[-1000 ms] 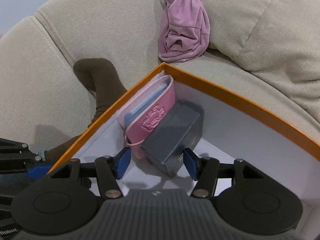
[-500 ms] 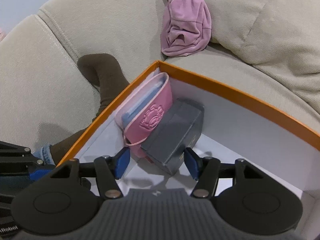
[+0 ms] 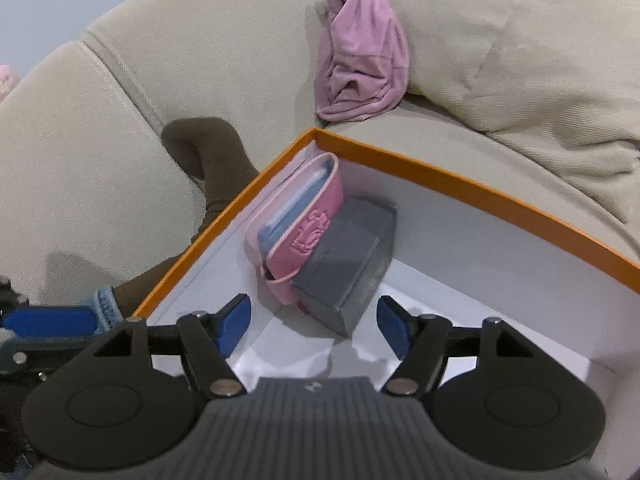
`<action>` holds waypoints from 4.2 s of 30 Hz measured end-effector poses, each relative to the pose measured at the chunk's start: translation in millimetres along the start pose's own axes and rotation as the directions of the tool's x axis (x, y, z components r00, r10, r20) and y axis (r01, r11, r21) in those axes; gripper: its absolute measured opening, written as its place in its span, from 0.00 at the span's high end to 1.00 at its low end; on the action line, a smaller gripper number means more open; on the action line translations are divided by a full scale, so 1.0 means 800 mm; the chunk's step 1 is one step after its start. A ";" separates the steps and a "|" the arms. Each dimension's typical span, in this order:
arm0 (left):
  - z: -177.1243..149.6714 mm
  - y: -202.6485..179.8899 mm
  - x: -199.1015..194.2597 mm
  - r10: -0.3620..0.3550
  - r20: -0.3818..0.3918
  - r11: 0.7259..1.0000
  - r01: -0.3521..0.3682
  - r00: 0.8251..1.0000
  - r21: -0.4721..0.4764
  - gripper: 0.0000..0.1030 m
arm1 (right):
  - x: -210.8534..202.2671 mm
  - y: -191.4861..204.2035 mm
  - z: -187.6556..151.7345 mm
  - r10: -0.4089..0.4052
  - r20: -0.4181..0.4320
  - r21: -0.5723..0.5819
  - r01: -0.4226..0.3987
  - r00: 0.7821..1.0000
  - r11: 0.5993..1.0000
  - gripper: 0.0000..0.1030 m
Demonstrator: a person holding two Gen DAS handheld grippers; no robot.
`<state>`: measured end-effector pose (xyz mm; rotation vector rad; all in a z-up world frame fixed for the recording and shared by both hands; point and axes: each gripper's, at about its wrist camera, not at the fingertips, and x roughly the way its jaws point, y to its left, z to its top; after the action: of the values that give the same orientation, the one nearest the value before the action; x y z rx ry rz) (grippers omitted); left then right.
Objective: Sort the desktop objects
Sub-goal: 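Grasp the pink-and-black printed box with the left gripper while the right grasps the tan box, then carry both boxes over the shoebox and lower them inside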
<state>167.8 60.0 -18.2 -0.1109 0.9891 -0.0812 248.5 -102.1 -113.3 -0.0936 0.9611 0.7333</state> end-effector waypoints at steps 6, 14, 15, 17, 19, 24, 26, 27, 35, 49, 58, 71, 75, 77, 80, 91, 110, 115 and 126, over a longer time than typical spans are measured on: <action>-0.036 -0.006 -0.024 0.034 -0.035 0.999 -0.034 0.999 0.009 0.66 | -0.096 0.015 -0.041 -0.022 0.155 0.057 0.013 0.988 0.998 0.33; -0.089 -0.022 -0.026 0.105 -0.041 0.994 -0.103 0.994 0.040 0.59 | -0.183 0.068 -0.119 0.040 0.199 0.066 -0.054 0.979 0.996 0.33; -0.095 -0.023 -0.021 0.123 -0.042 0.992 -0.121 0.992 0.039 0.55 | -0.178 0.074 -0.126 0.037 0.175 0.065 -0.049 0.984 0.997 0.33; -0.105 -0.022 -0.014 0.142 -0.041 0.990 -0.141 0.989 0.027 0.54 | -0.160 0.084 -0.138 0.030 0.123 0.071 -0.039 0.992 0.997 0.34; -0.112 -0.020 -0.007 0.133 -0.047 0.991 -0.132 0.990 0.010 0.55 | -0.138 0.087 -0.144 0.015 0.063 0.102 -0.022 0.998 0.995 0.35; -0.126 -0.024 0.004 0.138 -0.057 0.990 -0.137 0.989 0.018 0.55 | -0.108 0.090 -0.154 -0.031 0.005 0.119 0.030 1.000 0.992 0.34; -0.130 -0.028 0.008 0.152 -0.050 0.988 -0.150 0.987 0.041 0.55 | -0.099 0.089 -0.156 -0.049 -0.014 0.131 0.050 0.999 0.990 0.34; -0.131 -0.029 0.011 0.154 -0.052 0.987 -0.152 0.987 0.045 0.55 | -0.095 0.088 -0.157 -0.054 -0.023 0.137 0.057 0.998 0.989 0.34; -0.141 -0.039 0.030 0.153 -0.058 0.983 -0.146 0.987 0.110 0.64 | -0.065 0.087 -0.163 -0.079 -0.083 0.144 0.091 0.993 0.985 0.34; -0.144 -0.033 -0.002 0.144 -0.022 0.987 -0.142 0.989 0.075 0.75 | -0.069 0.088 -0.164 -0.037 -0.070 0.143 0.046 0.997 0.989 0.50; -0.137 -0.018 -0.047 0.110 -0.007 0.993 -0.110 0.994 0.050 0.75 | -0.049 0.098 -0.153 -0.088 -0.101 0.098 0.098 0.991 0.990 0.43; -0.137 -0.015 0.008 0.138 -0.051 0.989 -0.135 0.989 0.061 0.74 | -0.071 0.092 -0.157 -0.064 -0.019 0.094 0.065 0.998 0.993 0.47; -0.140 -0.016 0.006 0.144 -0.030 0.988 -0.142 0.989 0.055 0.75 | -0.093 0.095 -0.154 -0.036 0.039 0.082 0.033 0.999 0.996 0.48; -0.140 -0.017 -0.003 0.150 -0.015 0.987 -0.149 0.989 0.054 0.75 | -0.106 0.095 -0.151 -0.015 0.069 0.079 0.009 0.997 0.997 0.48; -0.137 -0.023 -0.025 0.154 0.027 0.986 -0.156 0.988 0.061 0.75 | -0.127 0.093 -0.146 0.026 0.117 0.083 -0.035 0.993 0.996 0.48; -0.073 -0.033 -0.116 0.031 0.179 0.997 -0.044 0.983 0.069 0.75 | -0.201 0.070 -0.094 0.095 0.275 0.070 -0.118 0.957 0.991 0.49; 0.057 -0.081 0.029 -0.150 0.013 0.982 0.148 0.989 0.115 0.75 | -0.114 -0.065 -0.028 -0.088 0.180 0.278 0.035 0.980 0.960 0.49; 0.081 -0.101 0.092 -0.118 -0.043 0.981 0.123 0.992 0.147 0.75 | -0.094 -0.094 -0.031 -0.103 0.119 0.330 0.059 0.988 0.942 0.49; 0.110 -0.118 0.176 0.002 -0.147 0.976 0.030 0.989 0.216 0.75 | -0.045 -0.102 -0.018 -0.084 0.011 0.311 0.077 0.996 0.947 0.49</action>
<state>316.8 -45.3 -74.8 0.0903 1.1194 -0.2126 275.2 -188.5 -113.2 0.1507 1.0327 0.4997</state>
